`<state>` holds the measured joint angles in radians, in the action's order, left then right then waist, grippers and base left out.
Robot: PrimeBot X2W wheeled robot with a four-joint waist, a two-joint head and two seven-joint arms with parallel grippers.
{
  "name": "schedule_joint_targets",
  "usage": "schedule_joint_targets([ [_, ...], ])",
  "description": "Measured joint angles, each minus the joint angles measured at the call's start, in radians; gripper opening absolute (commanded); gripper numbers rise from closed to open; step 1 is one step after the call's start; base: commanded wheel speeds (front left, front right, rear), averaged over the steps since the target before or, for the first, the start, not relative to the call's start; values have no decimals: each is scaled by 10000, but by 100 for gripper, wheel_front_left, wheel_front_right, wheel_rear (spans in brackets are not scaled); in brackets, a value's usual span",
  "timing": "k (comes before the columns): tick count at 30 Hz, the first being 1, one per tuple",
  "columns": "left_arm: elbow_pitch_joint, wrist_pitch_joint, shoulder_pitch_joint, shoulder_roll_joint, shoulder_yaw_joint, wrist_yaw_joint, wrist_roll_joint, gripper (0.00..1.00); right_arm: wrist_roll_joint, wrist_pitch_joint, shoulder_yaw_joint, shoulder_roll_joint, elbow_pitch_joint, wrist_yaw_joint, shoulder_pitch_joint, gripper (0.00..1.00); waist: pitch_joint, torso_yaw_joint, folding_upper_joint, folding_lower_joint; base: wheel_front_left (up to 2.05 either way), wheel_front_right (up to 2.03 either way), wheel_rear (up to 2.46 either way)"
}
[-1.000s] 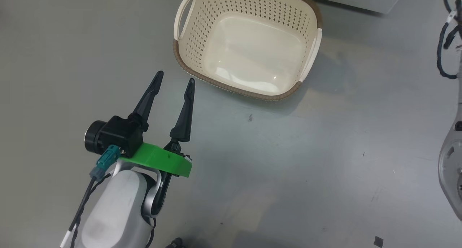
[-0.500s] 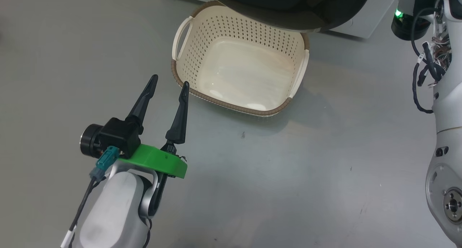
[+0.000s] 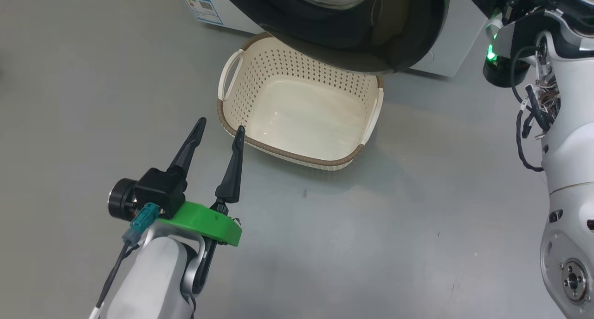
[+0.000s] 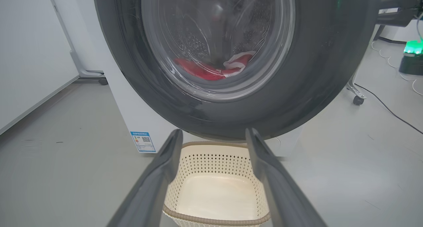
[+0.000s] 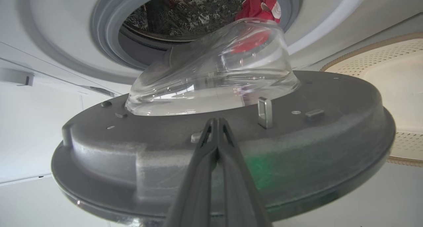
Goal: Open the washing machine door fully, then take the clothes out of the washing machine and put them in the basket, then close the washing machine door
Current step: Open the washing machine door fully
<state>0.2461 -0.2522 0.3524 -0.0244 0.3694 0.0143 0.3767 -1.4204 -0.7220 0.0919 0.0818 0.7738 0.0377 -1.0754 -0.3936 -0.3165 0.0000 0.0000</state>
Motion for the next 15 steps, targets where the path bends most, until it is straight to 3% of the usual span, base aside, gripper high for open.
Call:
schedule_joint_targets([
  [15,123,0,-513,-12,4,0,-244,100,-1168,-602,-965,-23,309,-13,860,0,735,-62,0,0,0,0,0],
])
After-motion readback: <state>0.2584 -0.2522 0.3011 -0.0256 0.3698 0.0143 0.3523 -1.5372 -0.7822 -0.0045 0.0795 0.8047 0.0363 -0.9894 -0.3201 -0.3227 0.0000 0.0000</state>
